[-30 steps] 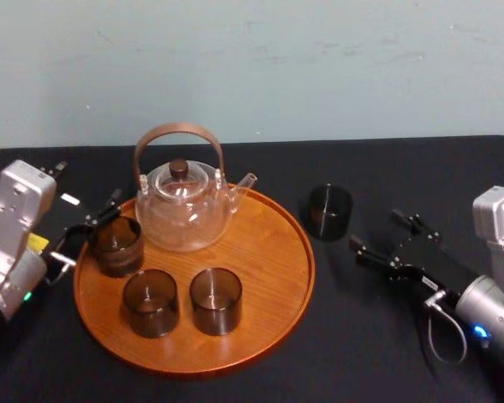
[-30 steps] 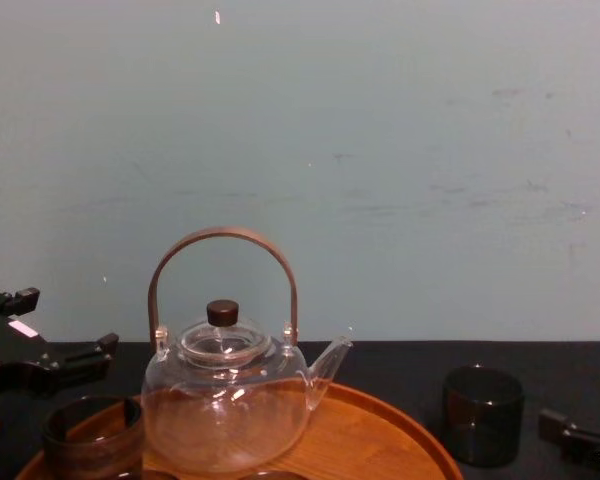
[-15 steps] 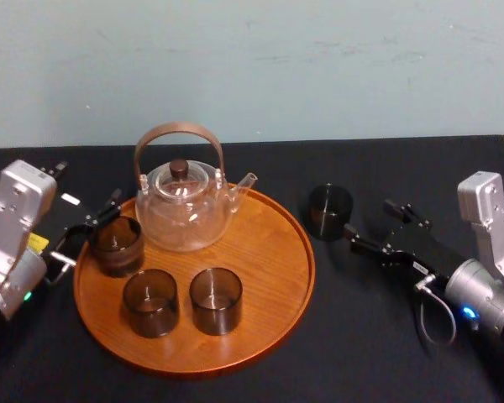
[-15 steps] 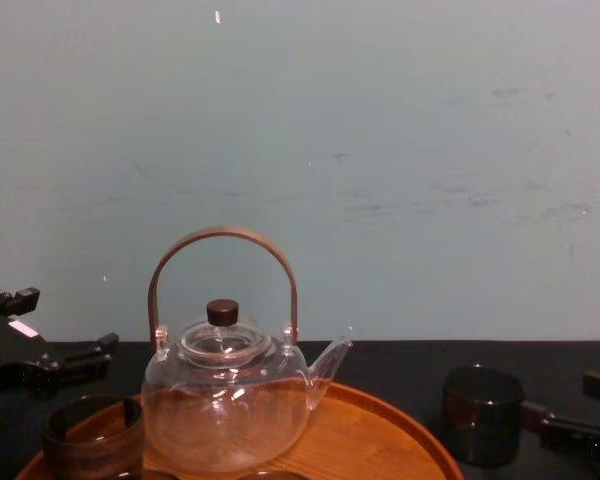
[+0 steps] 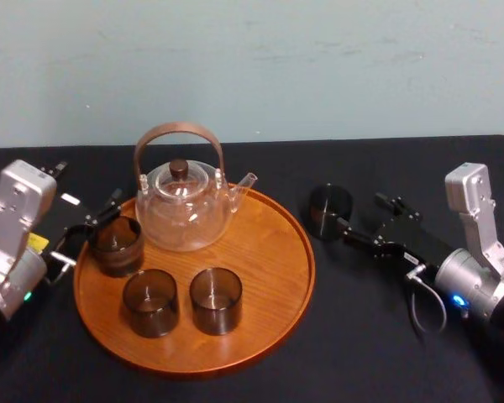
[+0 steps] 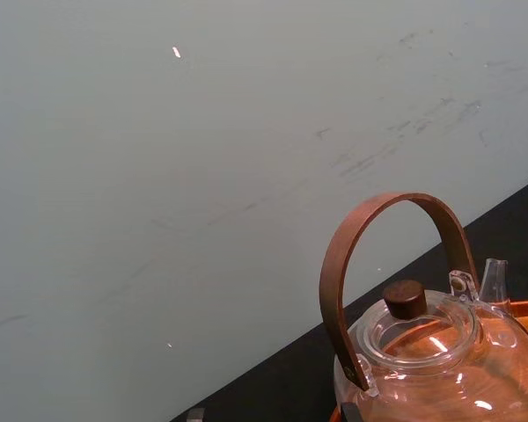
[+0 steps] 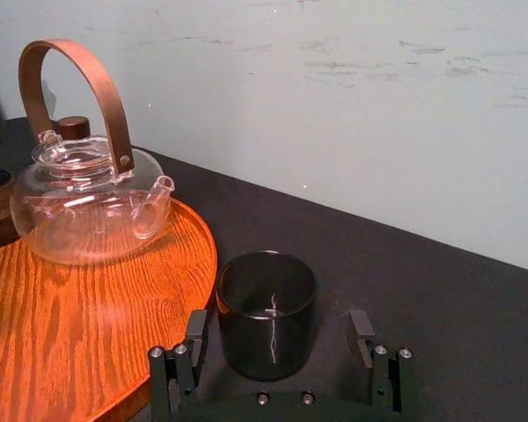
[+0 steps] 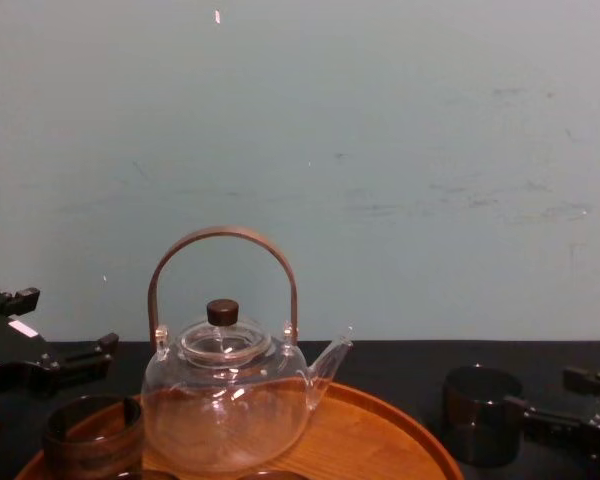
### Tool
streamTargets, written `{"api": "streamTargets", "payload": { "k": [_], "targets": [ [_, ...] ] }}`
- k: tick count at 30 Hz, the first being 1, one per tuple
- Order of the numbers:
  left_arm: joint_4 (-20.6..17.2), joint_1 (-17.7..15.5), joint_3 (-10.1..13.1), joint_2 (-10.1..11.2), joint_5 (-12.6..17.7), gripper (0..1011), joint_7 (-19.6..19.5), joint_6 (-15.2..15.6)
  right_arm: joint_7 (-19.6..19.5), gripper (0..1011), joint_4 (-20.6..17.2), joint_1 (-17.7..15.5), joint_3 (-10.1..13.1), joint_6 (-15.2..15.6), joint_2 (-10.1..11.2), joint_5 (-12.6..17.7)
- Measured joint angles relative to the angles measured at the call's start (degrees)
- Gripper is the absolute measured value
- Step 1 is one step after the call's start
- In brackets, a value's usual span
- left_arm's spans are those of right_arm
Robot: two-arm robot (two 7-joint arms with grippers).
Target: Pick up the glass from the table and place it on the tray.
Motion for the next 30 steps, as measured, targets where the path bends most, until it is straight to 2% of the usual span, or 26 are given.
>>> {"api": "streamTargets", "payload": {
  "k": [11, 30],
  "targets": [
    [0.0, 0.0, 0.0, 0.0, 0.0, 1001, 0.0, 0.0, 1.3, 1002, 4.7, 3.6, -1.1, -0.8, -1.2, -0.5],
    [0.0, 0.0, 0.0, 0.0, 0.0, 1001, 0.0, 0.0, 3.8, 1002, 15.6, 11.6, -3.7, -2.6, -4.6, -2.2]
  ]
}}
